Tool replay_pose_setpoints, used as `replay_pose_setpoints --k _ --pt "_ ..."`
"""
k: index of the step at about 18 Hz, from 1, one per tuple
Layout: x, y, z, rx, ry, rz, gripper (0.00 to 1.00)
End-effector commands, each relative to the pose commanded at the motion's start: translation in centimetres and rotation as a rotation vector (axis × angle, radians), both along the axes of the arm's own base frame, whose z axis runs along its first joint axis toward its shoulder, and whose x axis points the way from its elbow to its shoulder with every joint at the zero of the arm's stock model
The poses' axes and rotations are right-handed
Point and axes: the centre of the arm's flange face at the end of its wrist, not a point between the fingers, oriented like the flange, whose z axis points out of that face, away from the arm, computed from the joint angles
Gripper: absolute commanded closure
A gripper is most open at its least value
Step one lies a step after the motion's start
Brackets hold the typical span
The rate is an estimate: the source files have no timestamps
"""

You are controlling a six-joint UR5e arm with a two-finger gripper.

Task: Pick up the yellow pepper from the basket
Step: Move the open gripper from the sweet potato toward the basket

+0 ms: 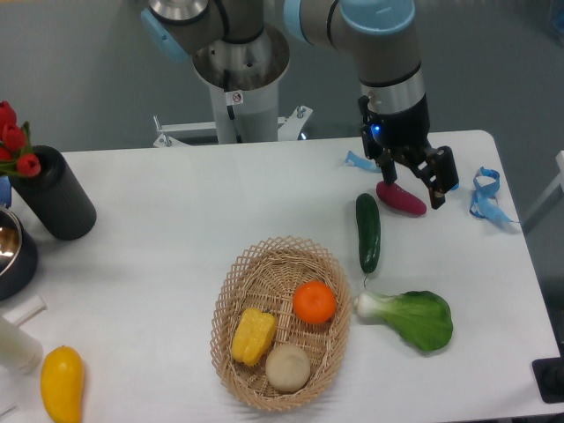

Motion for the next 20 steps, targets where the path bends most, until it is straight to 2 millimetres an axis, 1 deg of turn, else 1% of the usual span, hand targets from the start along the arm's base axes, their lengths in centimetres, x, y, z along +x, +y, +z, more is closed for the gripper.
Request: replay_pose_setpoints --k 5,8,10,13,16,20 --pt "0.0 0.1 -0.1 0.001 -0.002 -0.001 0.0" --pt "0.2 0.2 -0.8 0.017 -0.022 0.012 0.0" --pt "0.3 0.5 -1.5 0.131 -0.098 0.074 0.0" --pt "0.8 1.0 -1.8 0.164 -0.126 0.128 0.0" --pt "1.2 1.9 -2.1 0.269 -0.202 0.268 0.0" --pt "1.3 3.0 -3.0 0.337 -0.283 0.331 0.0"
